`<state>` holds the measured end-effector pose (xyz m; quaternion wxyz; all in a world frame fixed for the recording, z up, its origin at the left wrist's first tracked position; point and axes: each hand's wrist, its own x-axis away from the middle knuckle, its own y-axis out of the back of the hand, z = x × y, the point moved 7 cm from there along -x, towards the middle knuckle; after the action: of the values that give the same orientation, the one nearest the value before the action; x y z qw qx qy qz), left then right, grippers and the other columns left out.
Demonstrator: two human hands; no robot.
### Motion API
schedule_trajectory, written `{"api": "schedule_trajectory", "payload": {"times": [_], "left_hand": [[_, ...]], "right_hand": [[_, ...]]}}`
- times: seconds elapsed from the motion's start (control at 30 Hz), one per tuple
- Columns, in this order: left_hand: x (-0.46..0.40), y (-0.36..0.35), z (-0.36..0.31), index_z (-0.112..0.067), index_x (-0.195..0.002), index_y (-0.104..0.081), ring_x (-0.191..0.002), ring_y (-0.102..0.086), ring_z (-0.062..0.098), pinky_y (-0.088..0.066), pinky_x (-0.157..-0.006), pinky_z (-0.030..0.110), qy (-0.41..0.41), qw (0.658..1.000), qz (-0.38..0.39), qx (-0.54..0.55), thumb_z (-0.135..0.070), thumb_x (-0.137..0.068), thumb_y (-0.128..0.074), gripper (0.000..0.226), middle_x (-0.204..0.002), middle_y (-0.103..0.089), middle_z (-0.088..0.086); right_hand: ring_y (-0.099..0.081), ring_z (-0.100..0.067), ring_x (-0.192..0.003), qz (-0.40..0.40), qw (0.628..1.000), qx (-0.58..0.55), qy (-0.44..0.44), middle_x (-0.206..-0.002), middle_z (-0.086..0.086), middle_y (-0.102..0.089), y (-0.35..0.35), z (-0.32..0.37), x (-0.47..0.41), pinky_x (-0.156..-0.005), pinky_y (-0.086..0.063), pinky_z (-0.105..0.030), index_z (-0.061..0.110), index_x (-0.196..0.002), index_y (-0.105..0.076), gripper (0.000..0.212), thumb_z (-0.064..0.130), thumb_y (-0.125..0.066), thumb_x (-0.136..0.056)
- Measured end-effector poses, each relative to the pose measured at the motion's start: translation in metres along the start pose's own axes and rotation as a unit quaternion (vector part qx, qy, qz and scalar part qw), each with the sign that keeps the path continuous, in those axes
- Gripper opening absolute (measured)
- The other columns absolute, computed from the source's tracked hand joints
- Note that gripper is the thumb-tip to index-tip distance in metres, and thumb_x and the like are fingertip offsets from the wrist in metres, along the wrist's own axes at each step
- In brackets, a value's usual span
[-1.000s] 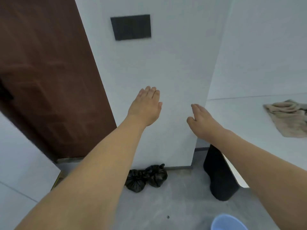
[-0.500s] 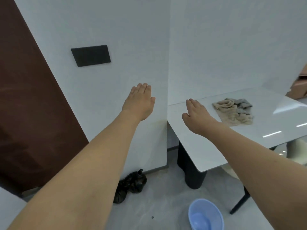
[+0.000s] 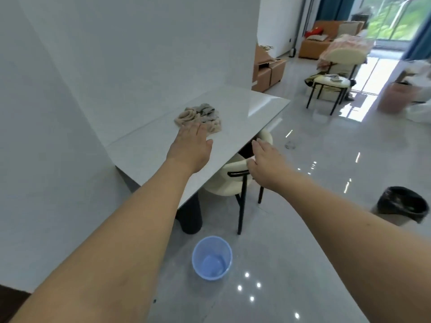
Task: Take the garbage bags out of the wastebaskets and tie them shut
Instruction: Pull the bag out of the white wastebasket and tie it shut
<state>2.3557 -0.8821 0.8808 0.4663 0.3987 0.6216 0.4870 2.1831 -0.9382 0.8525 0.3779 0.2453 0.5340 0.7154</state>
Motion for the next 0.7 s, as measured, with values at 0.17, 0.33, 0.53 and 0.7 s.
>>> {"api": "schedule_trajectory", "payload": {"times": [0.17, 0.33, 0.53, 0.7], "left_hand": [[-0.023, -0.042, -0.196, 0.001, -0.149, -0.018, -0.145, -0.014, 0.031, -0.009, -0.119, 0.042, -0.117, 0.993, 0.005, 0.014, -0.029, -0.103, -0.028, 0.056, -0.157, -0.019, 0.018], [-0.023, -0.077, -0.394, 0.001, -0.146, -0.024, -0.142, -0.022, 0.031, -0.013, -0.115, 0.041, -0.252, 0.967, 0.005, 0.022, -0.031, -0.103, -0.027, 0.054, -0.154, -0.027, 0.018], [-0.026, -0.117, -0.564, -0.001, -0.148, -0.024, -0.144, -0.019, 0.031, -0.010, -0.118, 0.041, -0.348, 0.932, 0.043, 0.089, -0.031, -0.103, -0.032, 0.055, -0.156, -0.024, 0.017], [-0.071, -0.156, -0.637, -0.002, -0.149, -0.023, -0.146, -0.016, 0.029, -0.009, -0.118, 0.041, -0.381, 0.919, 0.073, 0.078, -0.032, -0.103, -0.030, 0.056, -0.157, -0.023, 0.015]], "right_hand": [[-0.011, -0.028, -0.146, -0.006, 0.992, 0.024, -0.126, -0.159, -0.016, -0.014, 0.037, -0.179, 0.096, -0.117, -0.005, -0.035, 0.001, -0.150, -0.013, 0.059, 0.025, -0.032, -0.099], [-0.018, -0.029, -0.143, -0.013, 0.964, 0.049, -0.260, -0.155, -0.019, -0.023, 0.073, -0.335, 0.207, -0.115, -0.012, -0.036, -0.002, -0.147, -0.020, 0.057, 0.023, -0.033, -0.098], [-0.020, -0.031, -0.142, -0.028, 0.923, 0.065, -0.378, -0.154, -0.020, -0.024, 0.112, -0.464, 0.286, -0.116, -0.014, -0.038, -0.003, -0.147, -0.021, 0.057, 0.026, -0.033, -0.098], [-0.009, -0.027, -0.147, -0.005, 0.915, 0.046, -0.402, -0.160, -0.017, -0.011, 0.106, -0.536, 0.275, -0.119, -0.006, -0.036, -0.001, -0.150, -0.012, 0.060, 0.026, -0.031, -0.099]]}}
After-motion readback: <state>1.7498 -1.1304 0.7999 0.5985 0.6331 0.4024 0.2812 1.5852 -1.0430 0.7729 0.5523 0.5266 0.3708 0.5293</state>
